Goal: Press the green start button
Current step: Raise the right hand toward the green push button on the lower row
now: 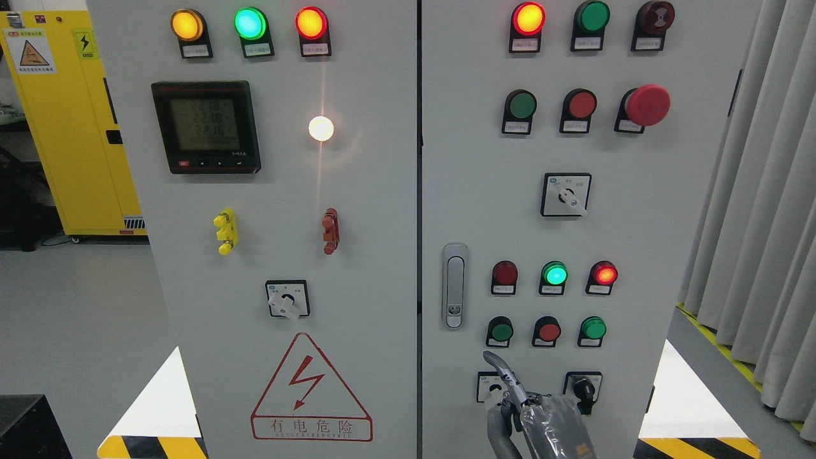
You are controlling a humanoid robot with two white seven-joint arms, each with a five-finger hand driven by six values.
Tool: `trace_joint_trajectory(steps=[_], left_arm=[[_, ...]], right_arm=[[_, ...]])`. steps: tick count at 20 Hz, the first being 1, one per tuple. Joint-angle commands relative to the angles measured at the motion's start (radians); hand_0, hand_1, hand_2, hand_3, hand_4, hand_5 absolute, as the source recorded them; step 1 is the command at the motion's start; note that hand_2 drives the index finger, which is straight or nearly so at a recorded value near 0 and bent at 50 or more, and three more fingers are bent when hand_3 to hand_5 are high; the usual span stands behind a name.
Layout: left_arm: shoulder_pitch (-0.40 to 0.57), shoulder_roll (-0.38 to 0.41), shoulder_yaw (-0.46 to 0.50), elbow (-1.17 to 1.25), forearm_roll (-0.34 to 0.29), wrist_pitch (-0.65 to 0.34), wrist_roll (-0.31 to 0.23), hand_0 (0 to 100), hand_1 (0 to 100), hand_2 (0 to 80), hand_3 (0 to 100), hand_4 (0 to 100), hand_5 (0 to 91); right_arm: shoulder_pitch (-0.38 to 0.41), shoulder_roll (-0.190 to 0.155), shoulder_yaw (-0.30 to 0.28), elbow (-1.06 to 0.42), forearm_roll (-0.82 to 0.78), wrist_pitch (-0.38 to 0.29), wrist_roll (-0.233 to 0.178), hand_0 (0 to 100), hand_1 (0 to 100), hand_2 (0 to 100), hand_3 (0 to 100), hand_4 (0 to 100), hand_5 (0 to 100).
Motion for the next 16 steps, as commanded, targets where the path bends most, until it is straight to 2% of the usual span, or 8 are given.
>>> trace_joint_trajectory(steps=[1,11,16], left_arm=[[0.0,0.0,0.0,0.0,0.0,0.001,0.0,12,56,0.0,0,0,0.0],[0.0,0.0,0.0,0.0,0.0,0.001,0.0,12,56,0.0,0,0,0.0],[0.0,0.0,0.0,-0.001,0.0,0.001,0.0,12,56,0.0,0,0,0.0]], right_arm=[[-0.052,0.001,-0.027,0.093,0.003,0.002,0.003,100,100,4,86,93,95],[-0.069,0.001,-0.036,0.111,-0.009,0.004,0.004,100,100,4,86,93,95],[-0.067,0.001,-0.062,0.111,-0.011,-0.002,0.004,100,100,4,86,92,95]])
